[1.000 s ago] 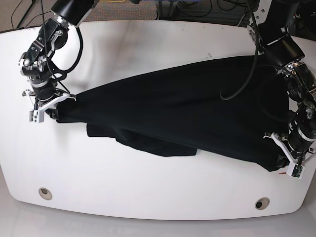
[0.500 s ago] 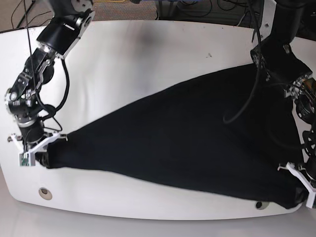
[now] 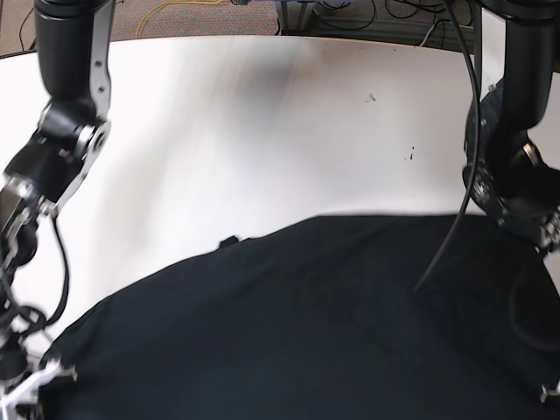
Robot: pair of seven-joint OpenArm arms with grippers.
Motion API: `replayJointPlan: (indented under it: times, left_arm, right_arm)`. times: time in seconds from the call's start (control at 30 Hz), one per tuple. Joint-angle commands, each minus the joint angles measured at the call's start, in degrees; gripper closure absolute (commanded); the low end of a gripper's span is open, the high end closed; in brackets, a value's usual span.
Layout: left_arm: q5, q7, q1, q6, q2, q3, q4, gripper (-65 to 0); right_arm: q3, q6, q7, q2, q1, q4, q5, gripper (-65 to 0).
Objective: Layout the t-shirt on the table in an organized manner, then fold the t-shirt properly
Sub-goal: 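Lift the t-shirt with both grippers and lay it flat again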
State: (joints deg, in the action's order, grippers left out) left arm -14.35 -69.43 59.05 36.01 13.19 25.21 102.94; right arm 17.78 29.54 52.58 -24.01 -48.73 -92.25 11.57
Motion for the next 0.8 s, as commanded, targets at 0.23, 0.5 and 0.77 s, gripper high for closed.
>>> replayJointPlan:
  times: [0.23, 0.5, 0.77]
  left_arm:
    - [0.9, 1.5, 15.4, -0.3, 1.0, 0.2, -5.5, 0.0]
    - [0.6, 1.5, 22.2, -0.3, 1.0, -0.2, -10.4, 0.0]
    - [0.4, 1.5, 18.2, 0.1, 0.9, -3.4, -8.9, 0.0]
  right_arm:
    - [-8.9, -0.6, -0.5, -5.8, -20.5, 5.9, -0.6, -0.5]
    - [-14.3, -0.1, 3.0, -8.1, -30.9, 8.5, -0.1, -0.5]
    - [-14.2, 0.6, 5.3, -9.7, -27.9, 4.2, -0.1, -0.3]
